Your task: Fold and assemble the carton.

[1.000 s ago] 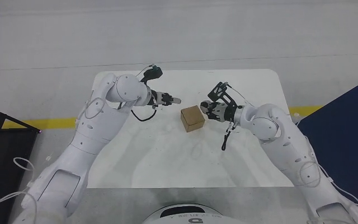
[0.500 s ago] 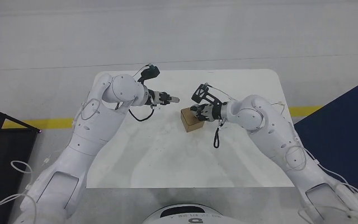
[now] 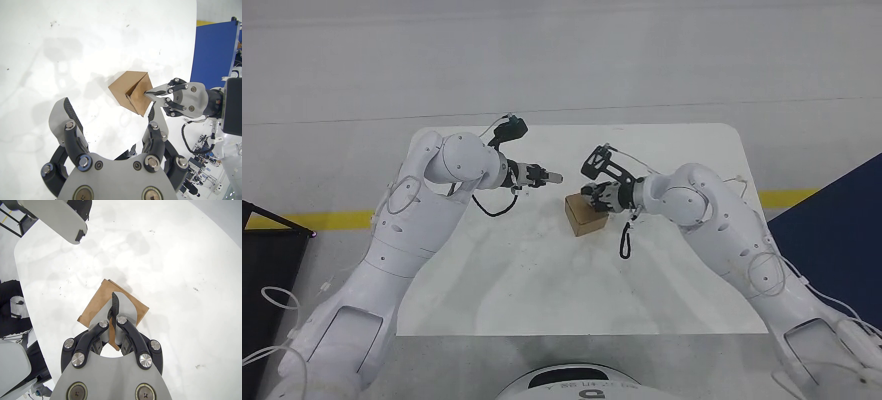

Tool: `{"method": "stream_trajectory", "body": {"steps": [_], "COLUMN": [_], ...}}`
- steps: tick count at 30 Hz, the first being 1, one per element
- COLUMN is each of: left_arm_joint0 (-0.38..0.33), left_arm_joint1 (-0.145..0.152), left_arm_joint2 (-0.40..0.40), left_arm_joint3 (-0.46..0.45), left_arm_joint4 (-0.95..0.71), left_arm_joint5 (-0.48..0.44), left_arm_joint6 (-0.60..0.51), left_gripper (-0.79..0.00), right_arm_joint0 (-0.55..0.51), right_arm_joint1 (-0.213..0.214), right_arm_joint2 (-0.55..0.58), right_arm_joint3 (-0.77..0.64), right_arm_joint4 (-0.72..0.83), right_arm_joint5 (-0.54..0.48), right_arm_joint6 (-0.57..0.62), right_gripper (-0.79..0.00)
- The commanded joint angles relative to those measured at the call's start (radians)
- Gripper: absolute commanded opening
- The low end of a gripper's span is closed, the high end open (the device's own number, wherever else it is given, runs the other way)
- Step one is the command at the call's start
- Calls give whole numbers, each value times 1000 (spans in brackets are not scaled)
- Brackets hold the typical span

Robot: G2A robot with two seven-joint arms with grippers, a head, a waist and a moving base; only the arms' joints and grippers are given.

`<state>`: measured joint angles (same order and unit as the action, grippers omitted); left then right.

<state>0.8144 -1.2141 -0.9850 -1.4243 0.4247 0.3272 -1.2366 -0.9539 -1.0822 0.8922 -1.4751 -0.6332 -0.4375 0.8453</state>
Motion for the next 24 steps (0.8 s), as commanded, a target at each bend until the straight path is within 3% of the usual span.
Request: {"method": "stream_trajectory", "body": {"steps": [1, 11, 18, 24], "left_arm_joint0": [0, 0, 0, 0], "left_arm_joint1": [0, 0, 0, 0], "left_arm_joint2": [0, 0, 0, 0], "left_arm_joint3": [0, 0, 0, 0], "left_arm_joint4": [0, 0, 0, 0], "left_arm_joint5": [0, 0, 0, 0], "left_arm_joint6": [0, 0, 0, 0], "left_gripper": [0, 0, 0, 0], "right_arm_joint0": [-11, -2, -111, -210], "right_arm_joint1": [3, -4, 31, 58], "right_arm_joint2": [5, -11, 112, 207], "right_arm_joint3": [-15, -11, -42, -27], "right_arm_joint4": [-8, -26, -23, 1], "right_arm_joint5": [2, 26, 12, 50], "right_arm_joint6": [2, 8, -72, -42], "right_gripper": [-785, -785, -785, -785]}}
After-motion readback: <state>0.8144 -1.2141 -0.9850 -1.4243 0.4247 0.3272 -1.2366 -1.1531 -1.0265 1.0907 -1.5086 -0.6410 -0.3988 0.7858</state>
